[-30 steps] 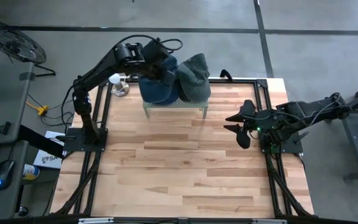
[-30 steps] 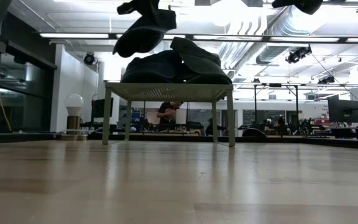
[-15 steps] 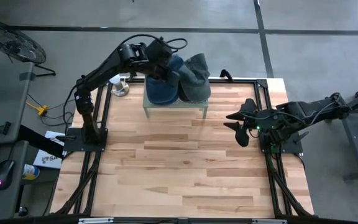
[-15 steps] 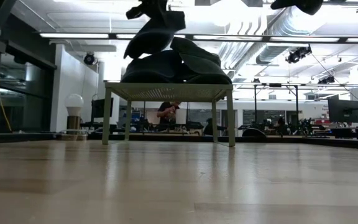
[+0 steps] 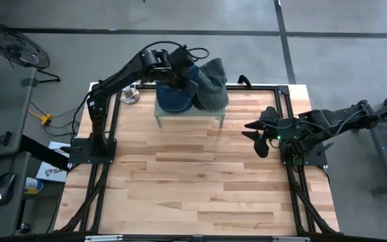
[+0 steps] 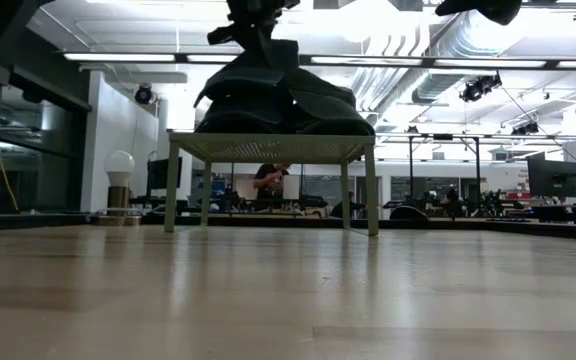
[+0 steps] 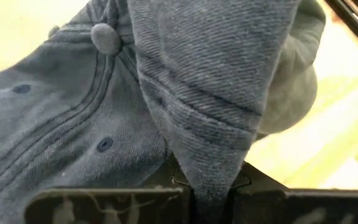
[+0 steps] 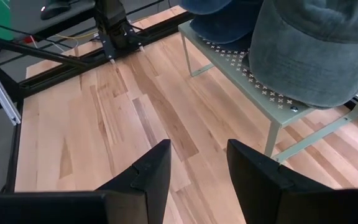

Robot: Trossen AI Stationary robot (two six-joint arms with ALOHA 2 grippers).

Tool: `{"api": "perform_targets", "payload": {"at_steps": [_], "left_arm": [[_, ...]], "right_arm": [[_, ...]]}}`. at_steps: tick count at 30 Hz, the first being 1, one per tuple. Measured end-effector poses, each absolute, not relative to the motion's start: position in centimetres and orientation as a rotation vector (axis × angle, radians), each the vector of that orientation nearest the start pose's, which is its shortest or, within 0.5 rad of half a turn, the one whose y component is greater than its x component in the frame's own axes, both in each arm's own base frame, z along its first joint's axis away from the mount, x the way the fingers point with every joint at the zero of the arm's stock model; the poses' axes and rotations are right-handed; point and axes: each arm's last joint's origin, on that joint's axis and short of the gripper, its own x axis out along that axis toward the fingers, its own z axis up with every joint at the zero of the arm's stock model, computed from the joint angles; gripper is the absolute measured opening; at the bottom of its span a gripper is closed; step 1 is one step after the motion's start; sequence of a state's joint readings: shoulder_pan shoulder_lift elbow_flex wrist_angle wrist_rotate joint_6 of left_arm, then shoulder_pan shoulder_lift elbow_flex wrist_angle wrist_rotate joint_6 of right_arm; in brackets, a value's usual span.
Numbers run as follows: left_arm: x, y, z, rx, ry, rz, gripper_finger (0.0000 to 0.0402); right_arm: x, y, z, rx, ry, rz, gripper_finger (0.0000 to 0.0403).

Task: Pick & Place hat
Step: Stack the blue cap on the stacked blue cap on the shelf

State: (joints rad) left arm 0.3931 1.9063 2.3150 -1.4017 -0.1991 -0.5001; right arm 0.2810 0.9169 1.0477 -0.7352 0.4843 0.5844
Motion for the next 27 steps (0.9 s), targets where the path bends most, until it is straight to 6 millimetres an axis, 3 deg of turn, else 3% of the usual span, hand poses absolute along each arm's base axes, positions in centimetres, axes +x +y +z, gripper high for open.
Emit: {"api": "perform_targets", "payload": {"at_steps": [18,21,27], "left_arm": [[34.7,15.5,40.3,-0.520,0.889,0.874,0.0022],[34.7,15.5,40.3,-0.526,0.888,0.876,0.0045],[34.7,15.4,40.3,-0.540,0.898,0.849,0.0134]], "right_arm": [[16.8,3.4,35.1,0.379,0.470,-0.377,0.0149],[16.8,3.4,35.1,0.383,0.473,-0.368,0.0149],[16.8,3.5,35.1,0.388,0.477,-0.360,0.0149]]}}
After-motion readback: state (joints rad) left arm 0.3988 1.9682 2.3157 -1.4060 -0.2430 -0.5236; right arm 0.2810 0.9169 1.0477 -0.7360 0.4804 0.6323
